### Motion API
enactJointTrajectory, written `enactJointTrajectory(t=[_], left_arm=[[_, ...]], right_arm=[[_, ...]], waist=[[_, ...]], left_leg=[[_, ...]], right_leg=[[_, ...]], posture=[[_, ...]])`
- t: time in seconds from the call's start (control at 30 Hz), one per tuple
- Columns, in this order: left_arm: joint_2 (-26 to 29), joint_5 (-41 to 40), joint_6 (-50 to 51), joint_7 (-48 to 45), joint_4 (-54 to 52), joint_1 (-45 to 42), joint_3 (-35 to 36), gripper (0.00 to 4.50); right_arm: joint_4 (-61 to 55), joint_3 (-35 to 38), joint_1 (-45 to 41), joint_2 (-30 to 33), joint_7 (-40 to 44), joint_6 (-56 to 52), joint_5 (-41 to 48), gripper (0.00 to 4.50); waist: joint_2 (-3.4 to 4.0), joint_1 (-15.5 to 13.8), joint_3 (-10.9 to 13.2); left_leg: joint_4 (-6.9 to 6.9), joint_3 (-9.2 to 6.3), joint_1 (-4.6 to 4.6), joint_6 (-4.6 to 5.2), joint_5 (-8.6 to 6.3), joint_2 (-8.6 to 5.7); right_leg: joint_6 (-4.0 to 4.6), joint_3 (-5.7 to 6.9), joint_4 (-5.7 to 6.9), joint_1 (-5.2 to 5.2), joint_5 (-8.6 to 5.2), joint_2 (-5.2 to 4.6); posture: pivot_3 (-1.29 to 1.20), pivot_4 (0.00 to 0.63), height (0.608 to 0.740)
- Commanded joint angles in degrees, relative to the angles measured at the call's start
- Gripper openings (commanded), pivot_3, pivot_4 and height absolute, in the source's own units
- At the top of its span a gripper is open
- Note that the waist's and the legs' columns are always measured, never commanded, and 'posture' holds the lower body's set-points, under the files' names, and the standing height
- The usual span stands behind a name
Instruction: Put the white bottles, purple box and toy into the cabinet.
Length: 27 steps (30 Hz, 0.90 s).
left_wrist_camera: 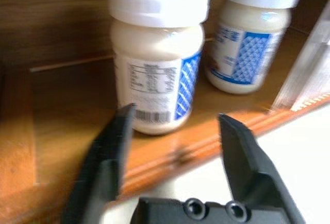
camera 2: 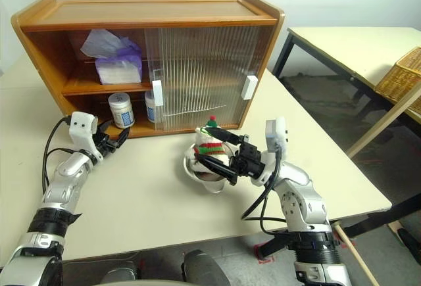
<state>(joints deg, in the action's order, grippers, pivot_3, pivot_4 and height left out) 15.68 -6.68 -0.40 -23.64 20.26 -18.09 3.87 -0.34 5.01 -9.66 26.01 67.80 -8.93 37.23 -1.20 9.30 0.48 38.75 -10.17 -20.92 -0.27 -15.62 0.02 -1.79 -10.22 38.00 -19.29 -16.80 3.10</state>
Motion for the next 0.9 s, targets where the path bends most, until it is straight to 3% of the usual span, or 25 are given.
enactJointTrajectory(t=[0.03, 0.2, 0.23, 0.47, 0.9], left_arm=[[0.04, -0.42, -1.66, -4.93, -3.79, 0.88, -3.24, 2.03], [1.02, 3.05, -9.27, -9.55, -4.8, -1.08, -8.46, 0.18], [1.13, 3.35, -10.73, -10.08, -4.74, -1.62, -9.04, 0.04], [1.4, 7.11, -18.8, -12.38, -3.94, -7.66, -13.61, 0.04], [-3.4, 12.74, -17.61, -7.74, 2.79, -18.59, -16.87, 0.04]], right_arm=[[0.98, 0.38, -0.47, 0.34, 0.35, 0.56, -0.74, 4.5], [1.36, 0.83, -0.66, 0.78, 0.49, 0.81, -0.85, 4.5], [1.34, 0.9, -0.65, 0.82, 0.48, 0.82, -0.83, 4.5], [1.39, 1.1, -0.58, 1.11, 0.39, 0.99, -0.83, 4.5], [0.44, 0.67, -0.96, 0.89, -0.53, 0.58, -0.9, 4.5]], waist=[[0.0, -0.29, 0.0], [0.0, -0.96, 0.0], [0.0, -1.0, 0.0], [0.0, -1.08, 0.0], [0.01, -0.89, 0.0]], left_leg=[[0.0, -0.01, 0.0, 0.0, 0.0, 0.0], [0.0, -0.03, 0.0, -0.01, -0.04, 0.02], [-0.01, -0.03, 0.0, -0.02, -0.04, 0.03], [-0.01, -0.03, -0.01, 0.01, -0.05, 0.04], [0.01, -0.03, -0.04, 0.13, -0.12, 0.02]], right_leg=[[0.03, 0.0, 0.0, 0.0, 0.0, 0.0], [0.08, 0.0, 0.0, -0.01, -0.02, -0.01], [0.08, 0.0, 0.0, -0.02, -0.02, -0.01], [0.08, 0.0, 0.0, -0.01, -0.01, -0.01], [-0.17, 0.01, -0.06, 0.03, -0.12, -0.01]], posture=[[-0.2, 0.0, 0.74], [-0.21, 0.0, 0.74], [-0.21, 0.0, 0.74], [-0.21, 0.0, 0.74], [-0.22, 0.0, 0.74]])
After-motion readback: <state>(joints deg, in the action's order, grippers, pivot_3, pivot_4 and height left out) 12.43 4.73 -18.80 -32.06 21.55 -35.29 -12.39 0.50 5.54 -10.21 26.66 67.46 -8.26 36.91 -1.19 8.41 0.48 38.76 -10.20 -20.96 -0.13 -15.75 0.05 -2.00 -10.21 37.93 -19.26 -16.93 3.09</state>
